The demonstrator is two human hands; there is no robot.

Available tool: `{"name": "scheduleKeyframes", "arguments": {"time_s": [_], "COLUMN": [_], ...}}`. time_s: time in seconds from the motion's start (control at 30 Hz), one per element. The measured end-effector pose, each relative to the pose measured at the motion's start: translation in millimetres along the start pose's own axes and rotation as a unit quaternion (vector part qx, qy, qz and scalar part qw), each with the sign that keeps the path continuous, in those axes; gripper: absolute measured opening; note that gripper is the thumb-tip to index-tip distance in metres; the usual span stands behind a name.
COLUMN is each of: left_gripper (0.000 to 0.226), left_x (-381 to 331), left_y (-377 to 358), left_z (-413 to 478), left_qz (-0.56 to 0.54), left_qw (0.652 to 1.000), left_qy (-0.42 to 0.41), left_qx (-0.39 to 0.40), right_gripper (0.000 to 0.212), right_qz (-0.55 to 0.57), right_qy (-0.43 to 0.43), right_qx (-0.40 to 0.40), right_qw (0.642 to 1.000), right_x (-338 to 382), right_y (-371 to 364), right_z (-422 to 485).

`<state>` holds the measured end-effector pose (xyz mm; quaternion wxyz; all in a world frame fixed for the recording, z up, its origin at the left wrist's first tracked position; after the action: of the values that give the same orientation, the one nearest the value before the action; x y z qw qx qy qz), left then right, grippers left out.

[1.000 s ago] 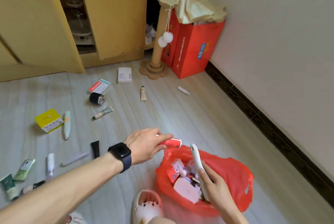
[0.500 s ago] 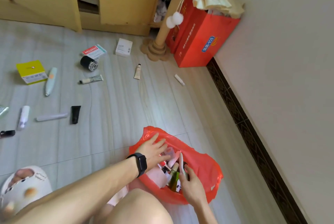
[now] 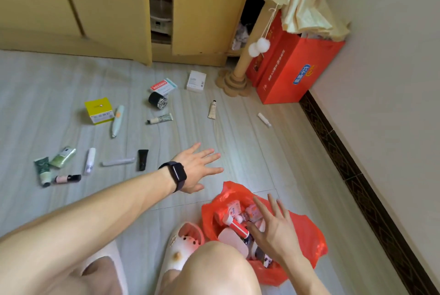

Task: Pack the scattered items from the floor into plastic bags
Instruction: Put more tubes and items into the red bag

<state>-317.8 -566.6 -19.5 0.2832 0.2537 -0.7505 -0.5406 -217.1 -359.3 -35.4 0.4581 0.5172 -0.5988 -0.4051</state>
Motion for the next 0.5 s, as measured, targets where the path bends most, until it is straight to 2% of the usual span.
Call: {"name": "scheduleKeyframes", "arguments": {"time_s": [0.17,0.27,0.4,0.5], "left_gripper": [0.068,0.069,0.069,0.072], "left_x": [111.9,176.0,240.4,265.6], "left_y": [41.2,40.8,4.4,-54.7], "left_z": [-60.6,-115.9,-199.2,-260.5], "left_qz": [0.038,0.042,0.009,-0.075], "left_qw": [0.992,0.98,0.953,0.911], "left_qy": [0.124,0.195,0.303,0.404], "left_qx": [-0.001,-0.009,0.012,0.036], "right_gripper": [0.068,0.069,0.071,0.073], "right_qz": [0.016,0.011,-0.065,-0.116], "right_qy": [0.137,0.222,0.331,0.392], "right_qx": [-0.034,-0.045,-0.01,0.04], "right_qw": [0.99,0.974,0.941,0.912], "right_x": [116.5,190.7,282.2,339.7], "right_y": [67.1,95.3,100.5,75.1], "right_z": [38.0,56.3,72.6,81.5]}}
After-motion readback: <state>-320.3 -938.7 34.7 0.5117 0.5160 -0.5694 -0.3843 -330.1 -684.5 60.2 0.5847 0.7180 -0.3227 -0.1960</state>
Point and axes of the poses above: each hand's wrist, its own z-axis towards the middle knuckle, its own y-axis out of the back of the hand, x = y × z, the point moved 10 cm from there along z, towards the middle knuckle, and after that the axes turned 5 degrees about -x, right-handed, at the moved point
